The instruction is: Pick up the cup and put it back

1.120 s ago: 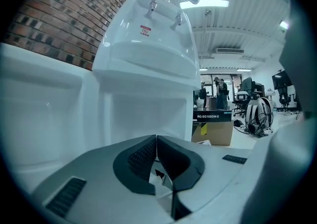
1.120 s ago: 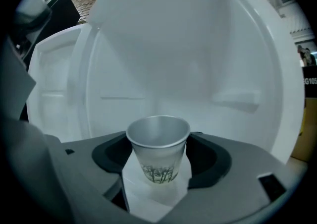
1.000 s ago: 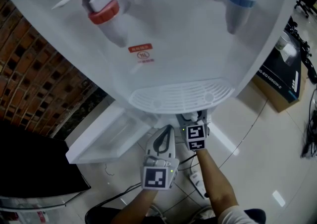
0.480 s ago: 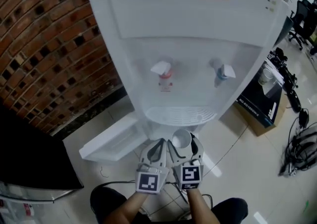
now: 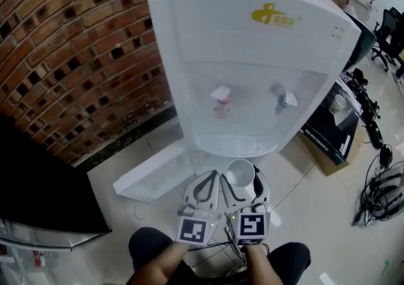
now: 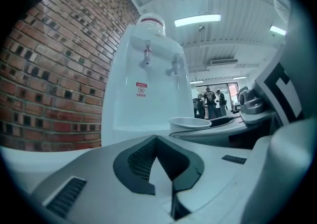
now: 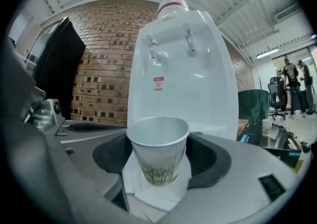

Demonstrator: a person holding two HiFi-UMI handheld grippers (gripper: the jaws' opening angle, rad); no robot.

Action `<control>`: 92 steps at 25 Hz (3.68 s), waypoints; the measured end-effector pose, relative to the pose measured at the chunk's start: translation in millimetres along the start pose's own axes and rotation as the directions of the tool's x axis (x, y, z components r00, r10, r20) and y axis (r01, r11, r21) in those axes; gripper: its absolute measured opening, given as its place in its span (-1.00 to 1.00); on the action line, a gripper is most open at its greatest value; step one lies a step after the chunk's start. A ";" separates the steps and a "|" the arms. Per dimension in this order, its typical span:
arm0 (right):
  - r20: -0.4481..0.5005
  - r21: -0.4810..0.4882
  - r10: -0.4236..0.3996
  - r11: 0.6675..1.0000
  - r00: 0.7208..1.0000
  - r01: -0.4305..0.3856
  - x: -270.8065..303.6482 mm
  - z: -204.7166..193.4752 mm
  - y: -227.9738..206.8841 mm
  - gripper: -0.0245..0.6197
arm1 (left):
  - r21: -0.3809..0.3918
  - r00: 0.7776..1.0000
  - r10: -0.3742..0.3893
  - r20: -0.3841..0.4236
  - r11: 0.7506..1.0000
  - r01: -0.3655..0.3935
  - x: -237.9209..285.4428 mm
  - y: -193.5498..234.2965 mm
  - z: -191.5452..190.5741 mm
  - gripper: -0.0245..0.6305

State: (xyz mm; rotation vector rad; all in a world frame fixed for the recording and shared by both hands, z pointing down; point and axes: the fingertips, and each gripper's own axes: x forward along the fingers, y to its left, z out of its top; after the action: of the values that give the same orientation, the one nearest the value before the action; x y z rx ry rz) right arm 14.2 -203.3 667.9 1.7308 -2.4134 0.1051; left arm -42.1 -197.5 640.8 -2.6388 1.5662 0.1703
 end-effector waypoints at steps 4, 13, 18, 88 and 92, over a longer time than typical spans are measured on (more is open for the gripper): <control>-0.017 -0.001 -0.011 1.000 1.000 0.011 -7.9 40.5 -0.6 0.14 | 0.015 1.000 0.006 -0.013 1.000 -0.006 -2.3 7.6 41.3 -0.93; -0.033 -0.002 0.009 1.000 0.999 -0.009 -46.2 188.1 12.0 0.14 | 0.010 0.999 0.025 -0.033 1.000 -0.024 -6.2 5.0 195.0 -0.93; 0.021 0.071 0.017 0.997 1.000 -0.018 -88.8 259.4 29.7 0.11 | -0.004 0.997 0.035 -0.064 0.999 -0.036 -17.7 -1.2 275.9 -0.93; -0.032 -0.020 0.012 1.000 0.999 -0.013 -61.0 210.9 -4.9 0.12 | -0.022 0.999 -0.018 -0.029 1.000 0.018 15.9 -13.8 231.1 -0.93; -0.040 -0.014 0.017 1.000 0.999 -0.017 -35.8 134.0 -6.7 0.12 | -0.015 0.999 -0.007 -0.035 1.000 0.007 17.1 -8.3 157.1 -0.93</control>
State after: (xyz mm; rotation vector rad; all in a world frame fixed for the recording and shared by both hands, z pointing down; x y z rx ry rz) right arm 18.7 -192.8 529.5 1.6856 -2.3949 0.1232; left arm -36.1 -190.3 482.8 -2.6724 1.5720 0.1367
